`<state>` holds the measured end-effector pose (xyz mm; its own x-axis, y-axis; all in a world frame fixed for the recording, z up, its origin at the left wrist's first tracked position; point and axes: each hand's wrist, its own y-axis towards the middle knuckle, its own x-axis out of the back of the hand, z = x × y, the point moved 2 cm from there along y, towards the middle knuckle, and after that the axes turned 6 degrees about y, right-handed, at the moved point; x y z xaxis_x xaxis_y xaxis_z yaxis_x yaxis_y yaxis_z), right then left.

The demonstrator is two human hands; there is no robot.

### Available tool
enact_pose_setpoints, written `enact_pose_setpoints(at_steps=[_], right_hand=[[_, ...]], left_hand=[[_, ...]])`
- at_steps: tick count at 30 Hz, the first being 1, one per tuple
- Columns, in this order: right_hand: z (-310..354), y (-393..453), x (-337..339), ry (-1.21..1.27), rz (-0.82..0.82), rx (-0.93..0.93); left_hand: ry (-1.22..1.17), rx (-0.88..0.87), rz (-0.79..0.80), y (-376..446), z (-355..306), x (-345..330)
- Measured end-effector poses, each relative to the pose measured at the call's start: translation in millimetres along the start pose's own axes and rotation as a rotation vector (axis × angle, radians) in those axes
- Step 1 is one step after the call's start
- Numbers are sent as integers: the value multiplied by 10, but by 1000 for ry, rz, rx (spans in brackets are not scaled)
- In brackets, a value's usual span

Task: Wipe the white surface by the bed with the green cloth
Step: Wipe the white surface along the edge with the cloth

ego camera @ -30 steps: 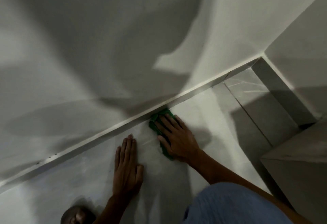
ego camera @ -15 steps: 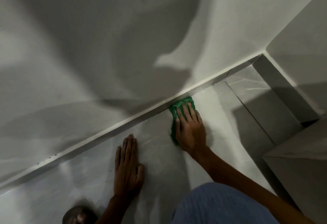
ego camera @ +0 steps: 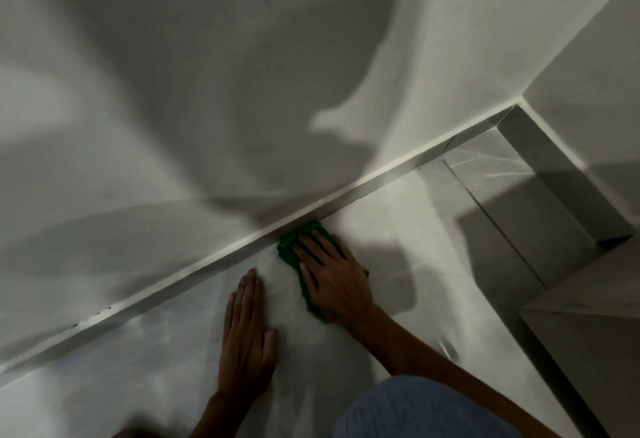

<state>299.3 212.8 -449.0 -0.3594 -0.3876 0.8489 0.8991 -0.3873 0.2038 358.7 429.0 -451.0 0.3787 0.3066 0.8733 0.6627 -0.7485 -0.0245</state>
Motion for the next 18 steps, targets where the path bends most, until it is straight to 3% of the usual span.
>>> enact_pose_setpoints(at_steps=[6,10,15,18], right_hand=[[-591,35,354,-127,-139,-223],[-261,119,209,-62,-202,-394],[213,-82,-137,15,68,-46],[129,-55,-82,21,49,21]], left_hand=[[9,-5,11,9,-1,-11],[-4,5,9,17,-24,0],[-6,18,44,-8,32,-27],[-17,8,37,-11,70,-33]])
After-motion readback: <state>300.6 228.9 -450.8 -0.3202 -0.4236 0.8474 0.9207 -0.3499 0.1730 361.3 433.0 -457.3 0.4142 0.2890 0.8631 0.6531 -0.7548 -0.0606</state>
